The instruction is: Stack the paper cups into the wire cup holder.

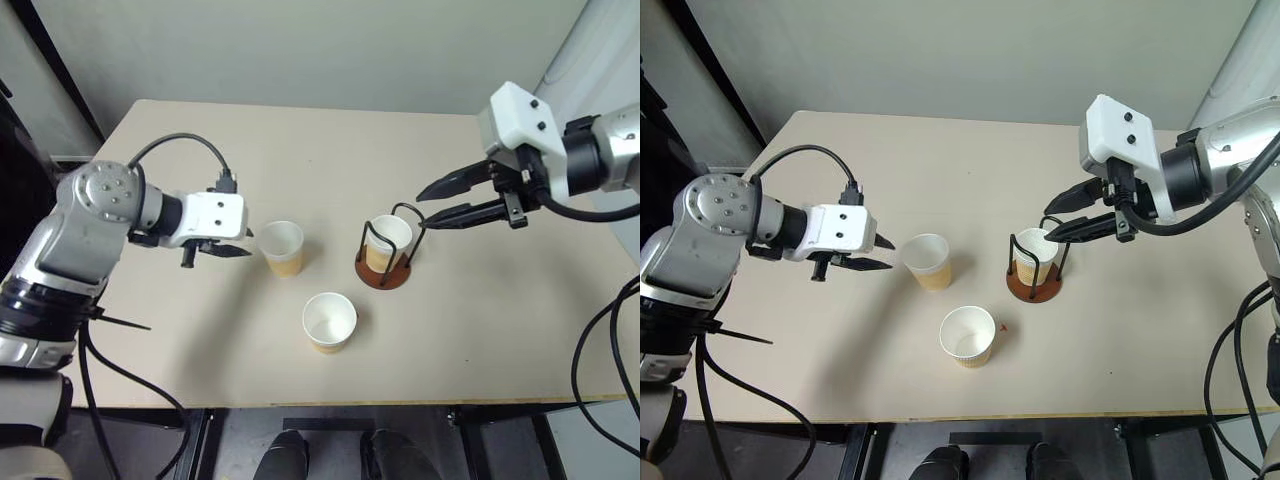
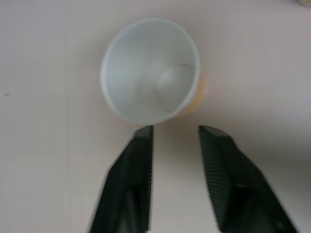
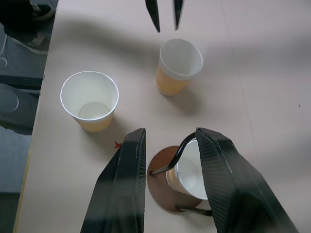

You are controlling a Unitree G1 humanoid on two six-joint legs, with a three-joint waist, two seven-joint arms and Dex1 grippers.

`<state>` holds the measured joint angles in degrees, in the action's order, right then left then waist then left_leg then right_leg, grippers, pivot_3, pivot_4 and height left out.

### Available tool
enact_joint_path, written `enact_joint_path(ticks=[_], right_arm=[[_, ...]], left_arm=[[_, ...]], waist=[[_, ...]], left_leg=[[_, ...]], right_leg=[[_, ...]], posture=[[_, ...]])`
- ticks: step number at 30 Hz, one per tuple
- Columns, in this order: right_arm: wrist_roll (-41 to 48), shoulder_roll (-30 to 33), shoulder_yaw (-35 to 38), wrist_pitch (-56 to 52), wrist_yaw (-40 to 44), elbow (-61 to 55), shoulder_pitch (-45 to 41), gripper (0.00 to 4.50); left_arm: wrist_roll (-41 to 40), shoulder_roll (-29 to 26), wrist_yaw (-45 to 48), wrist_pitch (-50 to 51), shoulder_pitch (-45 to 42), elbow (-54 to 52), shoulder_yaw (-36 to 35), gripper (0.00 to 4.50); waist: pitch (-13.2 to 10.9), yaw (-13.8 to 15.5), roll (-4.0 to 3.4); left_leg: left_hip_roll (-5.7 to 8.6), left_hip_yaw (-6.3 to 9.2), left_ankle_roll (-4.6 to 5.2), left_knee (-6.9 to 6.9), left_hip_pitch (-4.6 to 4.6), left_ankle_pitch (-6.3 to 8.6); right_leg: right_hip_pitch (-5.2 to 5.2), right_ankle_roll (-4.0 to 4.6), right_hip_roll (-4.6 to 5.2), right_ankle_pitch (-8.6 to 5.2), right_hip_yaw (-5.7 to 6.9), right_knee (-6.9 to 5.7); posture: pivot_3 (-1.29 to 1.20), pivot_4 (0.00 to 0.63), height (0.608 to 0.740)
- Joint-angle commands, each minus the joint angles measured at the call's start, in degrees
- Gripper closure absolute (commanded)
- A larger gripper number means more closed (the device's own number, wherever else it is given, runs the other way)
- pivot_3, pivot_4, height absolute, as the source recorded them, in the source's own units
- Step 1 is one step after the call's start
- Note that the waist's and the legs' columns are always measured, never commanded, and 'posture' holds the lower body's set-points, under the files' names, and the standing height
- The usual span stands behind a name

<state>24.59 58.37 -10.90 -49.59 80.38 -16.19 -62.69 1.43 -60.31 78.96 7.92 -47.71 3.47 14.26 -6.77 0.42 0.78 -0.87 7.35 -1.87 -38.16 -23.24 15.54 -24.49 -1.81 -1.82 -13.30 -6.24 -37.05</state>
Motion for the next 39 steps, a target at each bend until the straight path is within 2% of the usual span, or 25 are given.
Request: enact_joint_path(ticks=[1, 5, 15, 29, 33, 39], right_arm=[[0.03, 1.52, 0.90, 0.75, 0.67, -0.23, -1.20, 2.85], [-0.24, 1.85, 0.63, 1.19, 1.12, 0.37, -1.43, 2.85], [-0.50, 1.71, 0.19, 1.82, 1.38, 1.12, -1.71, 2.85], [-0.12, 2.11, 0.66, 1.03, 0.56, 0.28, -1.04, 2.85], [-0.27, 2.09, 0.62, 1.04, 0.26, 0.23, -0.74, 2.85], [-0.54, 2.22, 0.30, 1.21, 0.18, 0.52, -0.74, 2.85]], left_arm=[[1.85, -0.88, 0.95, -1.48, -1.43, -0.30, -0.42, 1.57], [3.44, 0.03, 1.20, -2.56, -1.85, 0.59, 0.15, 0.06], [2.91, 4.75, 4.79, -3.99, -3.46, 1.69, 2.36, 0.02], [7.68, 10.37, 5.37, -10.04, -6.55, 10.08, 6.53, 0.02], [7.62, 12.16, 6.08, -11.03, -6.82, 12.60, 7.01, 0.89], [5.02, 13.29, 9.50, -10.38, -7.94, 14.24, 5.67, 3.07]], waist=[[0.00, -0.02, 0.00], [0.00, -0.03, 0.00], [0.00, 0.01, 0.00], [0.00, 0.05, 0.00], [0.00, 0.07, 0.00], [0.00, 0.07, 0.00]], left_leg=[[0.00, 0.00, 0.01, 0.00, -0.01, 0.01], [0.00, 0.00, 0.03, -0.01, -0.01, 0.02], [0.00, 0.00, 0.19, -0.09, -0.03, 0.11], [0.00, 0.00, 0.20, -0.20, -0.10, 0.11], [0.00, 0.00, 0.19, -0.30, -0.16, 0.11], [0.00, 0.00, 0.20, -0.50, -0.25, 0.11]], right_leg=[[0.00, 0.00, 0.00, 0.00, 0.00, 0.01], [0.00, -0.01, 0.00, 0.00, 0.00, 0.01], [0.00, -0.05, 0.00, 0.02, 0.00, -0.02], [0.00, -0.11, 0.01, 0.05, 0.00, 0.00], [-0.01, -0.14, 0.01, 0.05, 0.00, -0.01], [-0.01, -0.24, 0.01, 0.10, 0.00, 0.00]], posture=[[0.00, 0.150, 0.740], [0.00, 0.150, 0.740], [0.00, 0.150, 0.740], [0.00, 0.150, 0.740], [0.00, 0.150, 0.740], [0.00, 0.150, 0.740]])
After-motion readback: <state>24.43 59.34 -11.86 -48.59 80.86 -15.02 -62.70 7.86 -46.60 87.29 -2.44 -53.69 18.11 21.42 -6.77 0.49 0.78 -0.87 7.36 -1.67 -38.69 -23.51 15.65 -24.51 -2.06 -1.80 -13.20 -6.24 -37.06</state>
